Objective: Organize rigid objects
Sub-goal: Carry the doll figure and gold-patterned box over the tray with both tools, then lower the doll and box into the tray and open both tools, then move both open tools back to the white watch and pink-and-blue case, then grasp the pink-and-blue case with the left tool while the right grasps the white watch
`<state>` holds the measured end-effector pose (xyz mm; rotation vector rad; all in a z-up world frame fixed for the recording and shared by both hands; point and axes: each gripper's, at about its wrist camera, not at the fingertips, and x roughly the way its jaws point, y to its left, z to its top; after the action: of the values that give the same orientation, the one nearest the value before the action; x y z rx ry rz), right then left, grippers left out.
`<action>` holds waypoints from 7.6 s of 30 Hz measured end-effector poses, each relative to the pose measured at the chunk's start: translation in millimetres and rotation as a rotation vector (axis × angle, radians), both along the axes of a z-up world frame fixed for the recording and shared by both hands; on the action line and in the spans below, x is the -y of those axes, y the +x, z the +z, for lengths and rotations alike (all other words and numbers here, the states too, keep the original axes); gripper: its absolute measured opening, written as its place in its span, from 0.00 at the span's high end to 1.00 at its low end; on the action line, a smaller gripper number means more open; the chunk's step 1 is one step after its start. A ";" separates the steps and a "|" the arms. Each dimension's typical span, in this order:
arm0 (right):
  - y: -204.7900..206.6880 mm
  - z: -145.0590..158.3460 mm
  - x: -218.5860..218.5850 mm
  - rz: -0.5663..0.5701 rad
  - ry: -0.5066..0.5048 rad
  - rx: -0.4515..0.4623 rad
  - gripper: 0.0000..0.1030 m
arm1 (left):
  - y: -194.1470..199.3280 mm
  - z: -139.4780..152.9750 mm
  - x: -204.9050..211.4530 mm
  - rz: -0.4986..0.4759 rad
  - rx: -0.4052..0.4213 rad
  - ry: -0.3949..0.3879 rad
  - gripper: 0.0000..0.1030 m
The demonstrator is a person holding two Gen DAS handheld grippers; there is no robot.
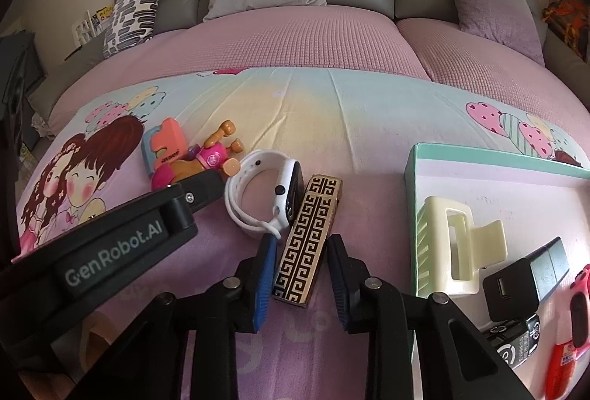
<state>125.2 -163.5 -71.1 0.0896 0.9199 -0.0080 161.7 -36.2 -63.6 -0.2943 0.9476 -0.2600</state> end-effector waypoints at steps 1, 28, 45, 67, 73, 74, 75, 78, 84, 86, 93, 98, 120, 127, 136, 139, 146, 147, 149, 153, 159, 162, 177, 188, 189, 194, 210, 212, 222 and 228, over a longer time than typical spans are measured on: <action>-0.6 0.2 0.8 -0.002 0.002 -0.002 0.72 | -0.8 0.6 -0.5 0.001 0.002 -0.001 0.55; -86.7 60.0 34.2 -0.083 0.098 0.105 0.78 | -60.3 74.8 -21.4 0.039 0.144 0.032 0.56; -114.8 70.1 124.2 -0.281 0.091 0.121 0.78 | -78.0 100.9 58.6 -0.138 0.197 0.081 0.56; -124.5 58.4 171.7 -0.374 0.120 0.099 0.77 | -88.8 62.4 149.7 -0.354 0.092 0.155 0.56; -122.9 52.6 171.2 -0.371 0.121 0.082 0.77 | -87.4 48.6 154.6 -0.370 0.047 0.172 0.56; -121.8 51.6 171.4 -0.370 0.120 0.079 0.77 | -86.8 46.6 156.1 -0.373 0.041 0.176 0.56; -120.4 50.7 171.4 -0.368 0.120 0.076 0.77 | -87.1 44.8 157.4 -0.377 0.036 0.180 0.56; -118.7 48.9 170.5 -0.365 0.116 0.071 0.77 | -87.8 39.7 162.1 -0.388 0.022 0.182 0.56; -118.2 49.0 169.6 -0.362 0.109 0.069 0.77 | -86.8 32.2 168.4 -0.403 -0.003 0.184 0.56; -117.9 49.2 169.2 -0.363 0.105 0.069 0.77 | -86.6 32.8 167.7 -0.403 -0.002 0.182 0.56; -119.9 56.8 164.5 -0.350 0.082 0.098 0.76 | -83.9 36.1 164.0 -0.389 -0.008 0.175 0.51; -122.6 62.0 165.5 -0.357 0.078 0.118 0.75 | -86.9 43.3 156.7 -0.370 0.008 0.169 0.45; -113.2 55.1 152.8 -0.322 0.062 0.082 0.75 | -60.7 49.9 78.4 -0.086 -0.006 0.198 0.37; -108.6 49.8 145.4 -0.299 0.052 0.058 0.75 | -56.8 44.2 67.2 -0.036 -0.024 0.220 0.37; -106.9 48.2 144.2 -0.309 0.047 0.047 0.39 | -53.9 40.5 59.8 0.017 -0.031 0.242 0.10; -106.0 47.7 143.1 -0.301 0.042 0.045 0.33 | -53.2 39.2 57.9 0.038 -0.024 0.257 0.07; -105.2 48.6 140.5 -0.294 0.028 0.049 0.16 | -52.1 40.0 46.1 0.118 0.005 0.285 0.04; -105.6 48.9 141.1 -0.296 0.032 0.052 0.15 | -51.8 40.2 44.4 0.126 0.006 0.283 0.04; -105.7 49.5 142.8 -0.304 0.041 0.056 0.06 | -51.3 40.2 42.4 0.138 0.008 0.287 0.04; -107.2 52.0 145.8 -0.313 0.051 0.069 0.00 | -50.0 37.7 42.6 0.145 0.000 0.304 0.04; -109.2 54.4 149.2 -0.328 0.051 0.082 0.00 | -50.8 38.4 41.7 0.168 0.014 0.316 0.04; -109.8 55.8 149.9 -0.325 0.059 0.089 0.00 | -51.0 39.5 41.2 0.176 0.024 0.316 0.04; -105.0 68.0 121.5 -0.240 0.076 0.133 0.00 | -51.7 49.2 29.7 0.191 0.054 0.305 0.04; -84.5 61.3 67.3 -0.129 0.096 0.117 0.00 | -53.8 56.7 -17.8 0.254 0.060 0.299 0.04; -83.0 60.8 62.7 -0.123 0.094 0.116 0.00 | -54.2 56.6 -23.3 0.262 0.058 0.295 0.04; -75.3 56.1 42.9 -0.086 0.116 0.109 0.00 | -56.2 52.3 -50.8 0.304 0.034 0.283 0.04; -32.5 42.1 4.4 0.015 0.143 0.088 0.00 | -21.1 41.4 -76.9 0.310 -0.037 0.158 0.04; -23.7 37.6 -0.2 0.025 0.130 0.079 0.00 | -13.6 38.9 -75.5 0.305 -0.044 0.153 0.04; 20.5 18.1 -7.1 0.052 0.053 0.026 0.05 | 23.7 25.3 -53.9 0.240 -0.045 0.144 0.04; 34.0 7.3 -7.5 0.064 0.057 0.007 0.08 | 43.9 14.3 -38.9 0.198 -0.047 0.161 0.04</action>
<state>159.3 -156.0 -63.8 0.1126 0.9162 0.0781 205.6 2.7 -49.3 -0.2443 0.9727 0.0051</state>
